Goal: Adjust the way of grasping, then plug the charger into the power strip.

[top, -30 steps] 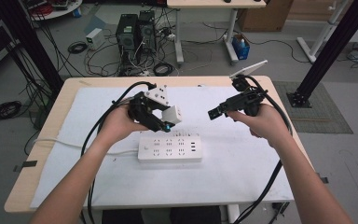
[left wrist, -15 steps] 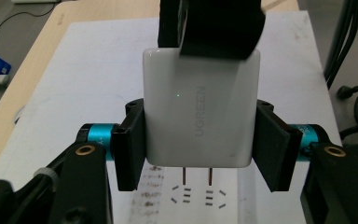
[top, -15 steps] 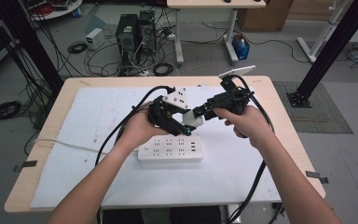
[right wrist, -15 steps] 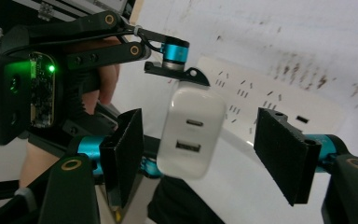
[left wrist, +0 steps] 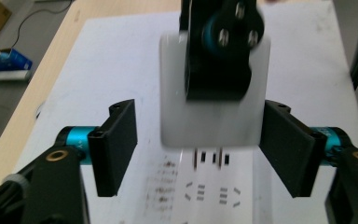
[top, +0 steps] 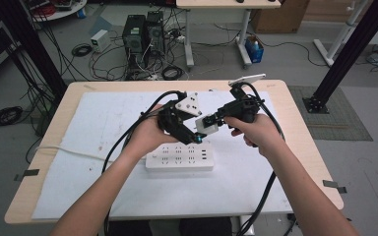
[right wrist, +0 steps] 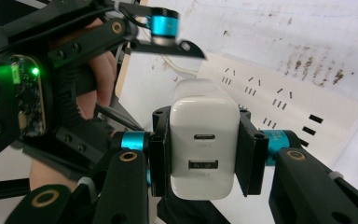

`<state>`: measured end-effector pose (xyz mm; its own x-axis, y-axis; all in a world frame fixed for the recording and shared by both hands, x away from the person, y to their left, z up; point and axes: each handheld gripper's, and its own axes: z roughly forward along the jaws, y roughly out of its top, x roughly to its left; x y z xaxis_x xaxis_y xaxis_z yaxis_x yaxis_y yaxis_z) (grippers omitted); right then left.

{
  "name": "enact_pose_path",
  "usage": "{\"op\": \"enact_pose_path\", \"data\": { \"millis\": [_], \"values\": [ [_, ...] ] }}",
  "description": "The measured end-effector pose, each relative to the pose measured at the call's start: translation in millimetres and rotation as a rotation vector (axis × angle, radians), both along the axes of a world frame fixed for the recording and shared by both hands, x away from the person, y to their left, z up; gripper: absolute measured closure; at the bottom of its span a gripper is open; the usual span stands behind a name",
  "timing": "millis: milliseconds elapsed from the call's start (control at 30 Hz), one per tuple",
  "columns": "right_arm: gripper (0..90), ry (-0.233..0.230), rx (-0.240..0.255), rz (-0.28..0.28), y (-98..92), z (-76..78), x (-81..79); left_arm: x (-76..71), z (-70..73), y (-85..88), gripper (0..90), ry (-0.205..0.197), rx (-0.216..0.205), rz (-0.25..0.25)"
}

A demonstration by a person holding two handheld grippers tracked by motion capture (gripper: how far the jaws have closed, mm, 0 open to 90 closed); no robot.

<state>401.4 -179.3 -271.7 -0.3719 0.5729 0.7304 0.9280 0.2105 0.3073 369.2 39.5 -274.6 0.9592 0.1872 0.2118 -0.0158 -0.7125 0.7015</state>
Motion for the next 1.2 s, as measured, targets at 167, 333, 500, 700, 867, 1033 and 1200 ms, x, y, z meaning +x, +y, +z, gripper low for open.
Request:
{"op": "enact_pose_path", "data": {
  "millis": [167, 333, 500, 700, 867, 1033, 1200],
  "values": [
    [62.3, -0.108, -0.143, 0.013, -10.1, 17.4, 1.4, 0.0, 1.5, 28.5, 21.0, 0.039, 0.13, 0.074],
    [62.3, -0.247, -0.407, 0.074, -12.3, 36.4, -3.4, 9.0, -0.6, 68.9, 21.0, 0.133, 0.33, 0.219],
    [62.3, -0.308, -0.589, 0.119, -14.3, 45.1, -5.2, 18.3, -6.9, 105.4, 21.0, 0.22, 0.451, 0.363],
    [62.2, -0.318, -0.632, 0.164, -15.6, 45.7, -6.2, 19.5, -7.7, 124.9, 21.0, 0.242, 0.464, 0.411],
    [62.2, -0.348, -0.631, 0.21, -10.3, 45.9, -7.3, 16.9, -4.9, 130.2, 21.0, 0.244, 0.444, 0.411],
    [62.3, -0.365, -0.638, 0.258, -1.2, 42.6, -2.2, 13.6, -5.8, 136.4, 21.0, 0.252, 0.439, 0.402],
    [62.3, -0.389, -0.646, 0.341, 15.4, 35.1, 5.6, 10.7, -6.9, 142.9, 21.0, 0.256, 0.449, 0.394]
  ]
}}
